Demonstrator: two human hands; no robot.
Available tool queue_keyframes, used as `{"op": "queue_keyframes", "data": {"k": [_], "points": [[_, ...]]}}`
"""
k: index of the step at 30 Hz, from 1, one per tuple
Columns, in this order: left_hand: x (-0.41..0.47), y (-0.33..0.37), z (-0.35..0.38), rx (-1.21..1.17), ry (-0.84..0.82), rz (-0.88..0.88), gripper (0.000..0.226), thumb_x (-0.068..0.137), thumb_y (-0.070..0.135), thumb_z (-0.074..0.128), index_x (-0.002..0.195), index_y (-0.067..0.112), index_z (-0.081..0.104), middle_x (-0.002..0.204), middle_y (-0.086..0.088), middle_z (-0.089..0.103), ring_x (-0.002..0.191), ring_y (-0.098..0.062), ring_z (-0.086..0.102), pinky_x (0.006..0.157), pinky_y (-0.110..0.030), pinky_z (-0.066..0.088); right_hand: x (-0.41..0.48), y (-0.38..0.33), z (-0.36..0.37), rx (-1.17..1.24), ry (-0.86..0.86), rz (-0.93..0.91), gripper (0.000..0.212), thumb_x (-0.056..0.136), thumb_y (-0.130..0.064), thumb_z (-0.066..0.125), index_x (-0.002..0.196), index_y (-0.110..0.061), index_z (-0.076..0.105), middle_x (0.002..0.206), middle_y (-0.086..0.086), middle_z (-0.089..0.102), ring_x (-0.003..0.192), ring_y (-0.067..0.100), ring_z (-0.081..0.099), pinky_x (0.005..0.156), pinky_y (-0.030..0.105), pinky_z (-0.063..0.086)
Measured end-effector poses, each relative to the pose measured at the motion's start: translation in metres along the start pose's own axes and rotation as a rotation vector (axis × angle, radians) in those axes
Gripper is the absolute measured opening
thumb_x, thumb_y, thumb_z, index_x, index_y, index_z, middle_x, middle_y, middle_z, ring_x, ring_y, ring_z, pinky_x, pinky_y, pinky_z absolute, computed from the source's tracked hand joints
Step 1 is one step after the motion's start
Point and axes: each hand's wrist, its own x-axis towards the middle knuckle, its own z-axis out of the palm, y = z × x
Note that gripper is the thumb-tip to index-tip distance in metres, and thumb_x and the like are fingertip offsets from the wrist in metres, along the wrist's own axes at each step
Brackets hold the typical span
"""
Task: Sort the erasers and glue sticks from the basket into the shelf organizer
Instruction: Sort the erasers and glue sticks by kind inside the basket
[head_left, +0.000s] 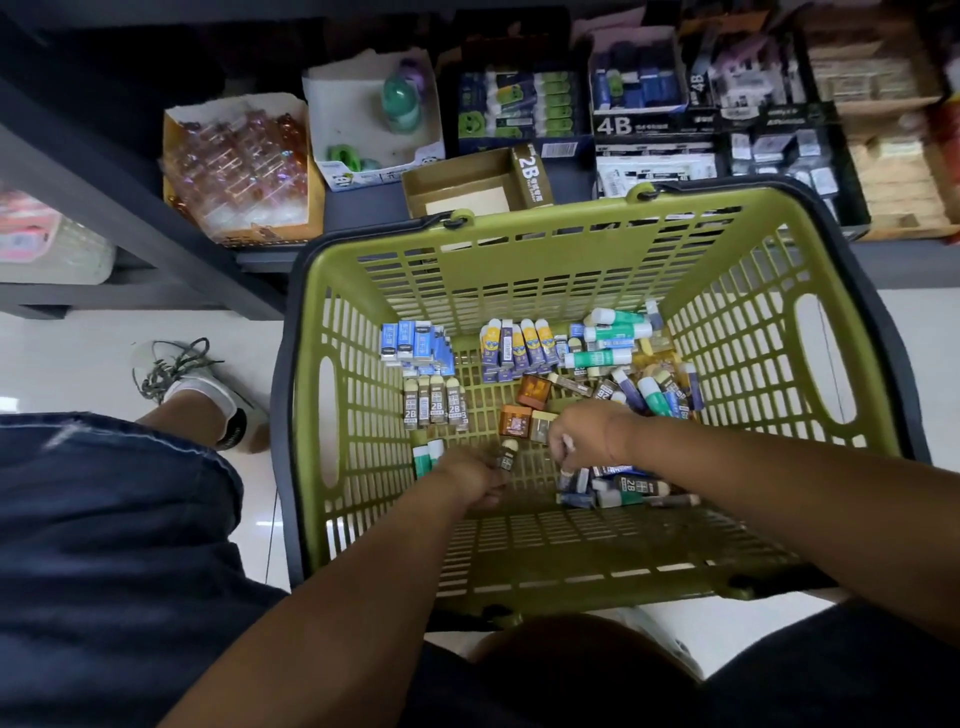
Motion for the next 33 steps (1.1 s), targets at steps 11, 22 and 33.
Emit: {"op": "queue_keyframes", "data": {"k": [11, 22, 33], "points": [[-0.023, 0.013, -0.023, -0.625, 0.038, 0.015, 0.023, 0.083, -0.007, 0.066, 0.105, 0.002, 0.061, 0.107, -0.015, 0.065, 0.087, -0.021, 0.065, 0.067, -0.021, 0.058, -0.001, -0.020, -0.011, 1.084, 0.178, 0.089, 0.015, 0.083, -0.026, 0.073, 0.093, -0.016, 0.070, 0.093, -0.006, 0.063, 0.080, 0.002, 0.056, 0.071, 0.014, 0.048], [-0.014, 0.004, -0.038, -0.754, 0.243, -0.116, 0.010, 0.094, 0.006, 0.059, 0.085, 0.003, 0.061, 0.062, -0.006, 0.054, 0.050, -0.012, 0.048, 0.046, -0.020, 0.046, 0.045, -0.096, -0.019, 1.320, 0.242, 0.370, 0.040, 0.086, -0.026, 0.070, 0.120, -0.008, 0.060, 0.071, 0.001, 0.057, 0.053, 0.008, 0.048, 0.040, 0.015, 0.039], [-0.008, 0.004, -0.035, -0.568, 0.139, -0.167, 0.010, 0.097, 0.007, 0.051, 0.093, 0.004, 0.059, 0.072, -0.007, 0.059, 0.059, -0.016, 0.053, 0.053, -0.025, 0.044, 0.065, -0.094, -0.020, 0.885, 0.397, 0.305, 0.031, 0.087, -0.032, 0.067, 0.108, -0.009, 0.066, 0.126, 0.009, 0.061, 0.101, 0.024, 0.062, 0.082, 0.025, 0.045]]}}
